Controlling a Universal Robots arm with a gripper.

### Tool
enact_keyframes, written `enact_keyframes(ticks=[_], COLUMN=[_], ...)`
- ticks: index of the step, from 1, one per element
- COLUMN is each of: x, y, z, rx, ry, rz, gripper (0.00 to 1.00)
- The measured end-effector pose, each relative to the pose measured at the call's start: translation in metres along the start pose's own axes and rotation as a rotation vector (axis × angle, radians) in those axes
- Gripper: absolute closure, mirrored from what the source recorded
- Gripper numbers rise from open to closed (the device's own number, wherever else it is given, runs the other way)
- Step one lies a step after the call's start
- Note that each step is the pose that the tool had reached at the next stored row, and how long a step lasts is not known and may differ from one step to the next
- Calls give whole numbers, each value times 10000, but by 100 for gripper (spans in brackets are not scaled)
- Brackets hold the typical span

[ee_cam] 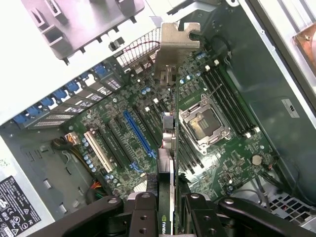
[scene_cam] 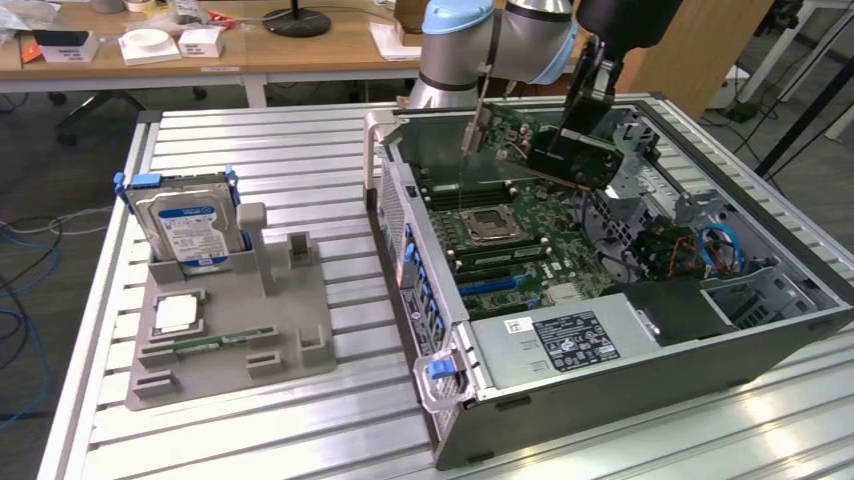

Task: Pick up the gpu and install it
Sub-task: 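Insert the gpu into the slot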

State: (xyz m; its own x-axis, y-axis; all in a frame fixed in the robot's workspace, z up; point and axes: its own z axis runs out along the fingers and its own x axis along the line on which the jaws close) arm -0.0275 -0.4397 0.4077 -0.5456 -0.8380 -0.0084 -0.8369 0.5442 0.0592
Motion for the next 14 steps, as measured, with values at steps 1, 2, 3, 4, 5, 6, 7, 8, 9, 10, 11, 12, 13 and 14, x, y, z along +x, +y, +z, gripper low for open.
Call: enact_keyframes(ticks=[1, 2, 3, 4, 5, 6, 7, 8, 9, 10, 11, 12, 13, 14], x=[0, 0, 0, 0, -1, -1, -1, -1, -1, -2, -2, -2, -2, -2], y=[0, 0, -1, -1, -1, -2, -2, -2, -3, -3, -3, -3, -4, -4], z=[0, 0, 0, 0, 0, 0, 0, 0, 0, 0, 0, 0, 0, 0], rx=[-1, -1, -1, -2, -2, -3, -3, -3, -3, -4, -4, -5, -5, -6], ry=[2, 5, 7, 10, 13, 16, 19, 21, 24, 27, 30, 32, 35, 37], rz=[-45, -91, -138, -185, -231, -277, -325, -369, -414, -459, -506, -551, -601, -646], gripper=[74, 74, 74, 74, 74, 74, 74, 74, 74, 74, 74, 74, 74, 74])
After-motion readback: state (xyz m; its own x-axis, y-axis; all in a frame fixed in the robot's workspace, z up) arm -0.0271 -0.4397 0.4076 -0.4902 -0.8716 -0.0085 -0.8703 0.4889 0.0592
